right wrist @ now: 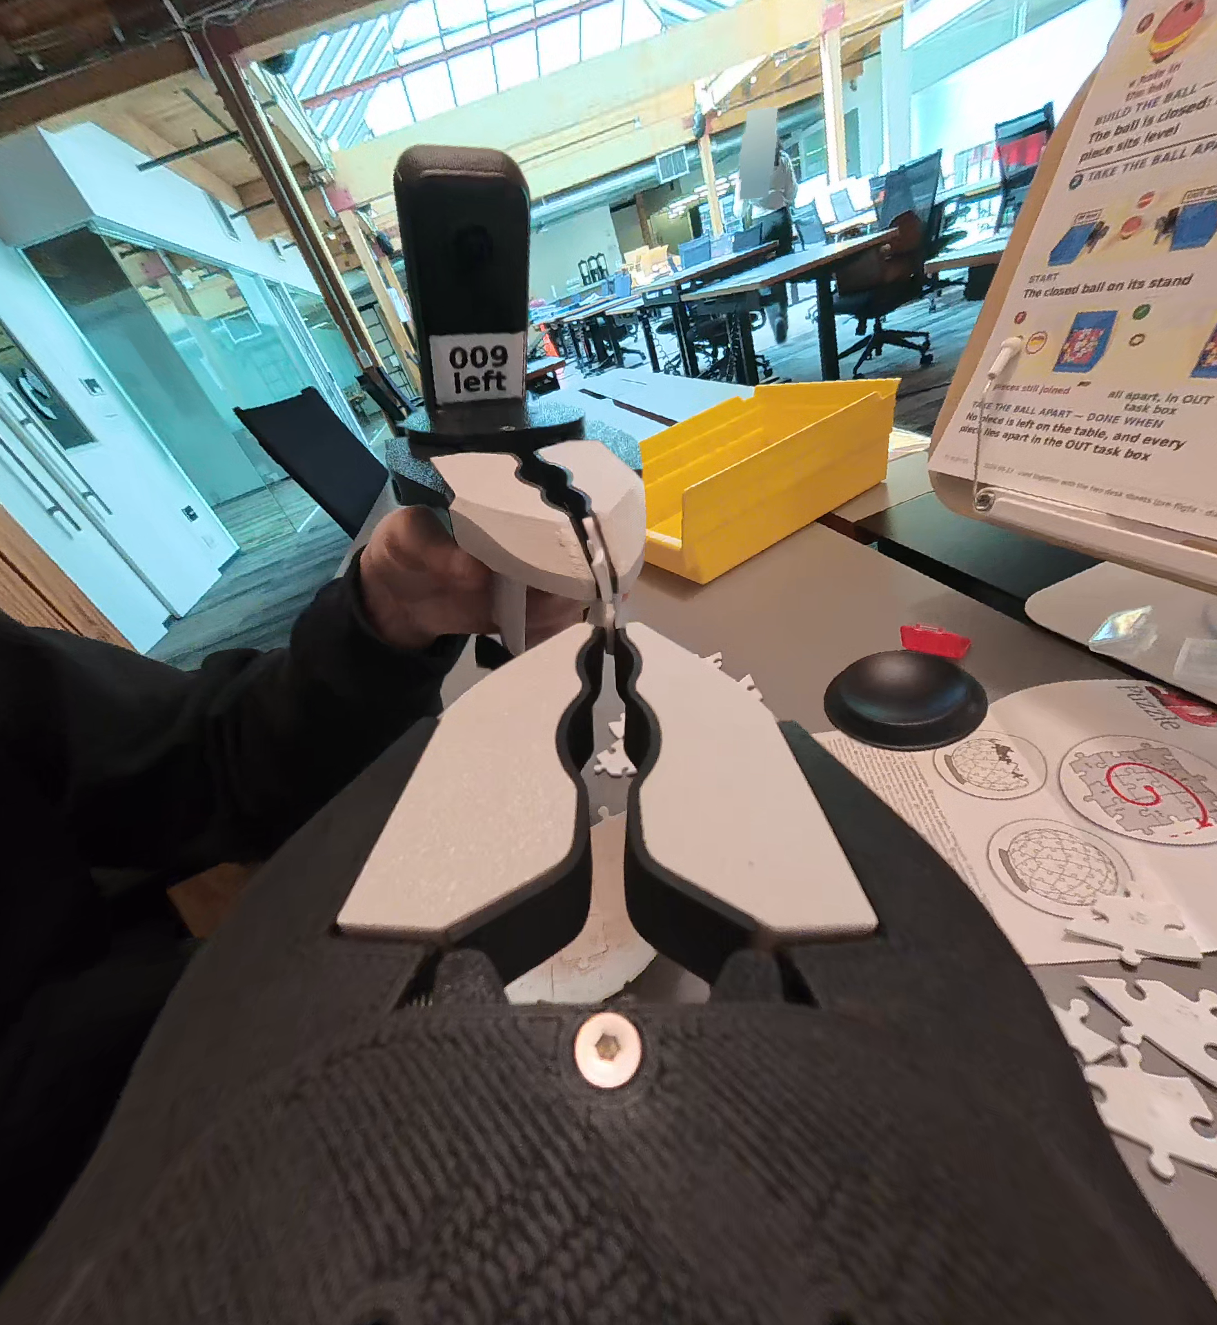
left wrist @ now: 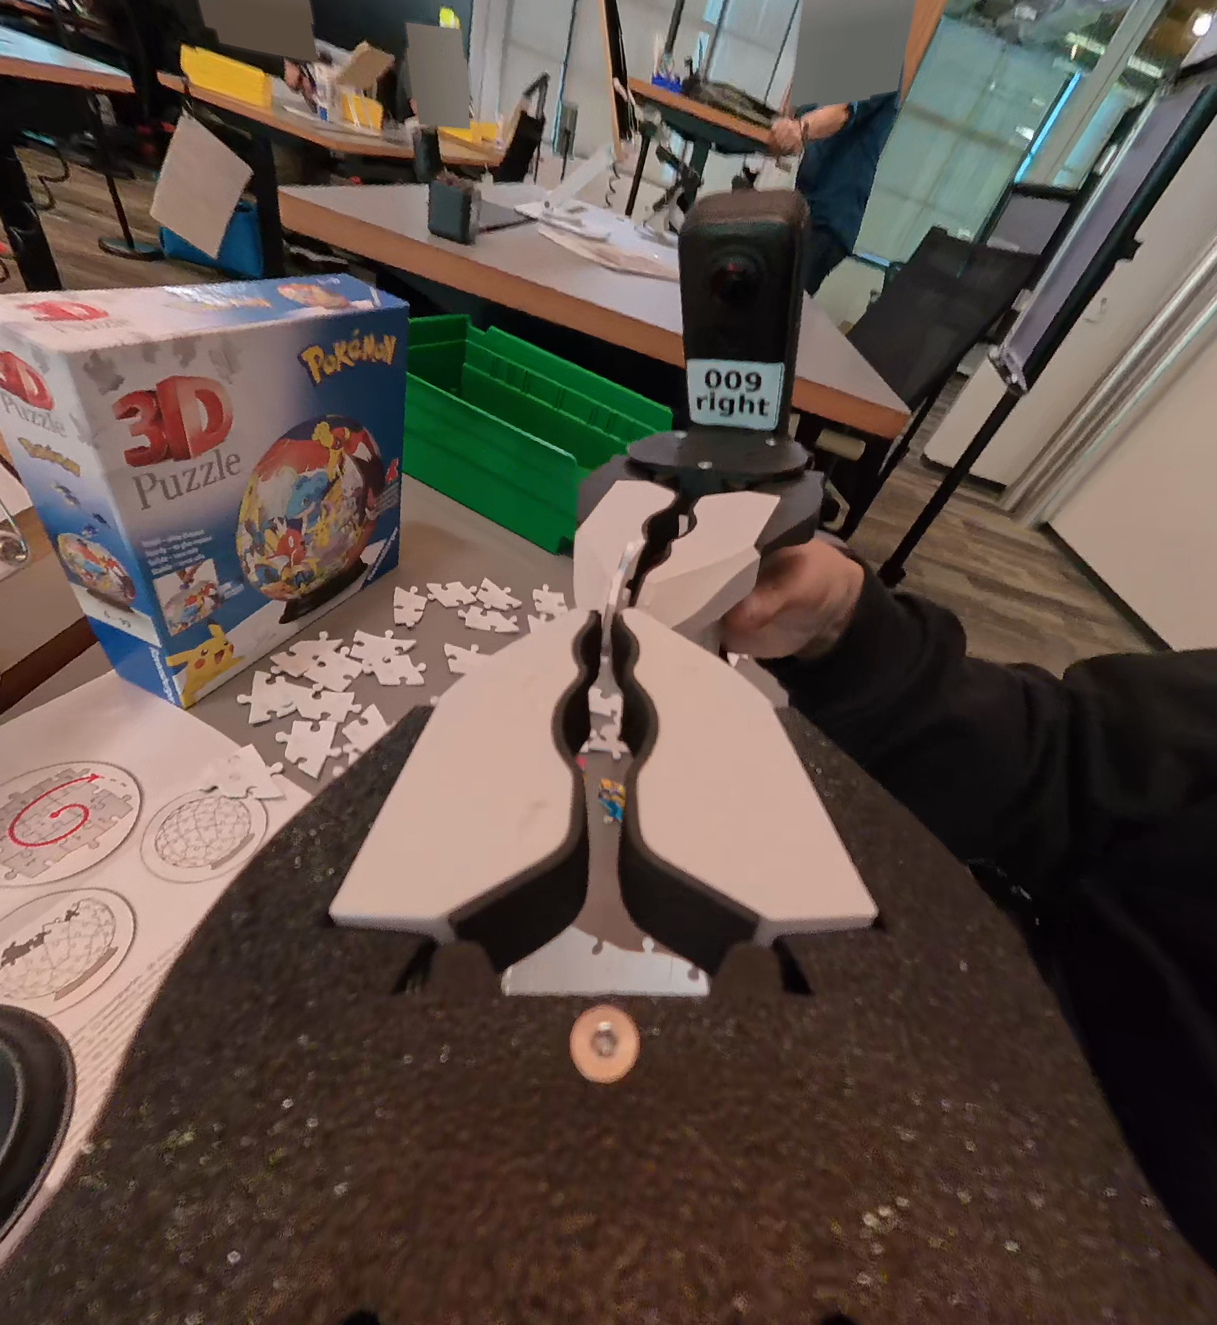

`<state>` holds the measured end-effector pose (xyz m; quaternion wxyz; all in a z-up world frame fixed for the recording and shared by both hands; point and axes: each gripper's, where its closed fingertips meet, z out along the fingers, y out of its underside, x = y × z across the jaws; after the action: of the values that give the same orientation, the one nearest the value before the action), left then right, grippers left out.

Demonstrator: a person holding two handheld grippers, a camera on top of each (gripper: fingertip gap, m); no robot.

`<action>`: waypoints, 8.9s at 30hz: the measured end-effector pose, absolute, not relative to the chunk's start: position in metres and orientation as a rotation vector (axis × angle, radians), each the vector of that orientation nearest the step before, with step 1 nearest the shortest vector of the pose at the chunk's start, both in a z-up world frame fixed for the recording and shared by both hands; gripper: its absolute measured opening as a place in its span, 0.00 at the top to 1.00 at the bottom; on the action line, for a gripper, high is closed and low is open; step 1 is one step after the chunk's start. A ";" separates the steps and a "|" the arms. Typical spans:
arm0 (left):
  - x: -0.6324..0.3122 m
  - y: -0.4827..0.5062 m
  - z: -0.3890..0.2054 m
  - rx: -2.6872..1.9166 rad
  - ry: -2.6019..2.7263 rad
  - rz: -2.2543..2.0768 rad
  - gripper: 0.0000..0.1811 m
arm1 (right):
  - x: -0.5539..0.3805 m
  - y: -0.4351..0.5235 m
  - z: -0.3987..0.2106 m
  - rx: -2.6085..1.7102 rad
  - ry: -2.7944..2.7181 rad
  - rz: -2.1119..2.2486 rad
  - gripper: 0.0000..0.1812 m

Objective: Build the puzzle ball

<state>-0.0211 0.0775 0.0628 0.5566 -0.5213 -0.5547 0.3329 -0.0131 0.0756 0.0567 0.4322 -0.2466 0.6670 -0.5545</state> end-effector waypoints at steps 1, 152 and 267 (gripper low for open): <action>-0.020 0.080 0.060 -1.260 -1.316 0.770 0.99 | -0.012 0.077 0.055 -0.612 1.674 -1.365 0.99; 0.020 0.072 -0.112 -1.655 -1.631 0.091 0.93 | 0.010 0.089 -0.089 -0.357 2.232 -0.978 0.81; 0.020 0.069 -0.111 -1.646 -1.650 0.112 0.98 | 0.012 0.076 -0.105 -0.446 2.209 -1.063 0.84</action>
<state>0.0200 0.0687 -0.1106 0.3931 -0.6487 -0.6501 0.0439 0.0116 0.0764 -0.1054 0.3193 -0.1697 0.8402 -0.4042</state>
